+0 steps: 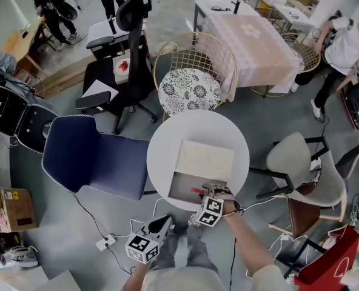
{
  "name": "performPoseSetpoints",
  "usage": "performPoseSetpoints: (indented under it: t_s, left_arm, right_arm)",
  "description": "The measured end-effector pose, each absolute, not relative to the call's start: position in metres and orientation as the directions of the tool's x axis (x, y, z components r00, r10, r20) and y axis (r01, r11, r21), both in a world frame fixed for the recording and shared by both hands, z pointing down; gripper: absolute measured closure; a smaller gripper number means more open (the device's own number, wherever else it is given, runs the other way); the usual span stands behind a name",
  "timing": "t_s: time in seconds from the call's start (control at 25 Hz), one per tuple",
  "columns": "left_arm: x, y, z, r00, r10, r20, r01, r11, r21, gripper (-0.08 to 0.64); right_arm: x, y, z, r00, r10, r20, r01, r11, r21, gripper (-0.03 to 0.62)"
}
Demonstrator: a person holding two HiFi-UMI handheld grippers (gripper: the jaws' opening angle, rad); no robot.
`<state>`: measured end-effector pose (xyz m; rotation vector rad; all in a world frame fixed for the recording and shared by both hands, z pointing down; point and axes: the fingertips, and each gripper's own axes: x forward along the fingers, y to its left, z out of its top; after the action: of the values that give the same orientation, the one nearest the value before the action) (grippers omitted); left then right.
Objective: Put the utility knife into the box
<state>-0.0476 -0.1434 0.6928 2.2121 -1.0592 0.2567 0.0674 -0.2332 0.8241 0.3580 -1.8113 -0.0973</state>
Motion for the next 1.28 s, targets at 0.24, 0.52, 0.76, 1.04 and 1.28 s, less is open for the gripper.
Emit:
performPoseSetpoints:
  t_s: [0.24, 0.52, 0.76, 1.04, 1.28]
  left_arm:
    - [-0.037, -0.148, 0.681, 0.659, -0.624, 0.42, -0.747, -0.476, 0.464, 0.548]
    - [-0.025, -0.156, 0.658, 0.657, -0.643, 0.393, -0.75, -0.505, 0.428, 0.548]
    - [-0.012, -0.161, 0.637, 0.656, -0.662, 0.363, -0.752, -0.531, 0.39, 0.548]
    - [0.005, -0.167, 0.617, 0.654, -0.679, 0.333, -0.755, -0.556, 0.349, 0.548]
    - [0.011, -0.171, 0.6, 0.637, -0.709, 0.303, -0.769, -0.556, 0.316, 0.548]
  right_arm:
    - [0.066, -0.233, 0.802, -0.27, -0.369, 0.889, -0.239, 0.921, 0.309, 0.491]
    - [0.075, -0.231, 0.762, -0.325, -0.485, 0.811, -0.355, 0.858, 0.371, 0.575]
    - [0.088, -0.221, 0.74, -0.34, -0.53, 0.777, -0.406, 0.828, 0.387, 0.575]
    - [0.099, -0.216, 0.722, -0.364, -0.557, 0.747, -0.443, 0.809, 0.387, 0.575]
    - [0.107, -0.214, 0.68, -0.454, -0.623, 0.637, -0.695, 0.695, 0.185, 0.575]
